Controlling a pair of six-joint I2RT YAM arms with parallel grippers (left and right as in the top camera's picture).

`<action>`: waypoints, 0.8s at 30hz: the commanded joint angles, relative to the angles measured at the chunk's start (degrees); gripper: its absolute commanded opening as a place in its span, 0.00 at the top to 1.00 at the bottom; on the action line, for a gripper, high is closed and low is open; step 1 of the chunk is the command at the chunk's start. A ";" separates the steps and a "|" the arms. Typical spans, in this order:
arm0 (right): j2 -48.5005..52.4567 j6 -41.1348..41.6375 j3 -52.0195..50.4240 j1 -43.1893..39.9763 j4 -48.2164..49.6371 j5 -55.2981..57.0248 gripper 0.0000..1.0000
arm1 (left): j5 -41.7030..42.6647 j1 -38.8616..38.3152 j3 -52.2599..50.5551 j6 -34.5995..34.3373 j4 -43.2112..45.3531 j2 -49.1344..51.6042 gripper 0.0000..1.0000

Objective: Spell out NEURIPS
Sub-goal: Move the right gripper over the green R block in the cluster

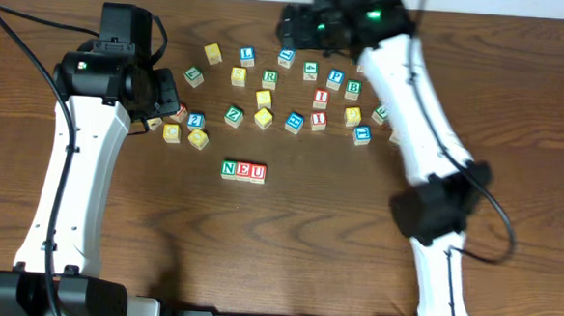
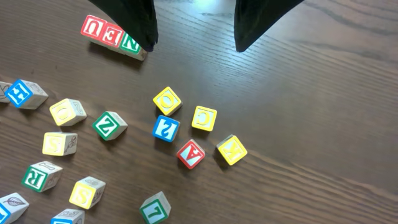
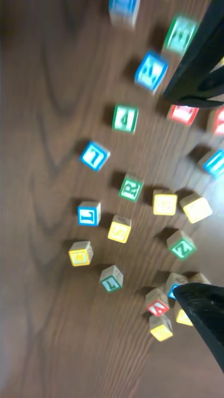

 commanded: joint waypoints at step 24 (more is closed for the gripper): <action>18.25 8.98 3.85 9.09 7.96 15.45 0.18 | -1.57 0.20 0.74 0.94 -1.79 -0.85 0.60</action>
